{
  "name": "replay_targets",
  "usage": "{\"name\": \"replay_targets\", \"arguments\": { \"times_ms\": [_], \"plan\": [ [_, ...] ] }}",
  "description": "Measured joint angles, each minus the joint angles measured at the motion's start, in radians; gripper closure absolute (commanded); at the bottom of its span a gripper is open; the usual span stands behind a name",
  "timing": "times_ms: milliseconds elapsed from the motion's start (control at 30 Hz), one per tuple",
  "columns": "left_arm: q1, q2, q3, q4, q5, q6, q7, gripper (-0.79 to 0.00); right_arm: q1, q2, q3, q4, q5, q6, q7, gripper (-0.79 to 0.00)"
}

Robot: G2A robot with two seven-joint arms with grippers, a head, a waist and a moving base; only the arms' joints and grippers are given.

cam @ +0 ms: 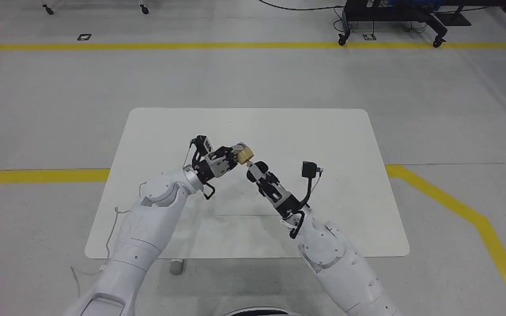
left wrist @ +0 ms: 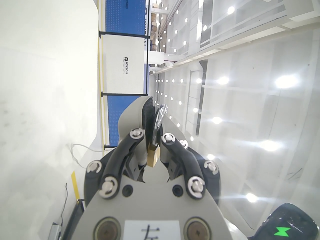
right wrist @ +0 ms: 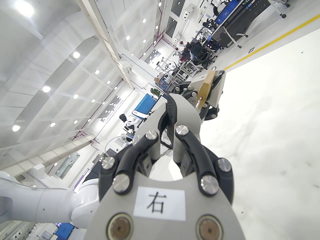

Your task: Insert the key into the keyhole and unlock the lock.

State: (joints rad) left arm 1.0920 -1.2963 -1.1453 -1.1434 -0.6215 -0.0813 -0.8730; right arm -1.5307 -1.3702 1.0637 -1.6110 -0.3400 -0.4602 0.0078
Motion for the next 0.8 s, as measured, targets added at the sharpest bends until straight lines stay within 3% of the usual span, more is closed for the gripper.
{"name": "replay_targets", "arguments": {
  "times_ms": [200, 800],
  "plan": [
    [-0.025, -0.001, -0.004, 0.040, -0.074, 0.070, -0.084, 0.000, 0.017, -0.002, -0.004, 0.019, 0.008, -0.007, -0.003, 0.000],
    [-0.046, -0.005, 0.016, 0.079, -0.076, 0.068, -0.115, 0.000, 0.045, -0.008, -0.010, 0.051, -0.006, 0.028, -0.036, 0.000]
  ]
}}
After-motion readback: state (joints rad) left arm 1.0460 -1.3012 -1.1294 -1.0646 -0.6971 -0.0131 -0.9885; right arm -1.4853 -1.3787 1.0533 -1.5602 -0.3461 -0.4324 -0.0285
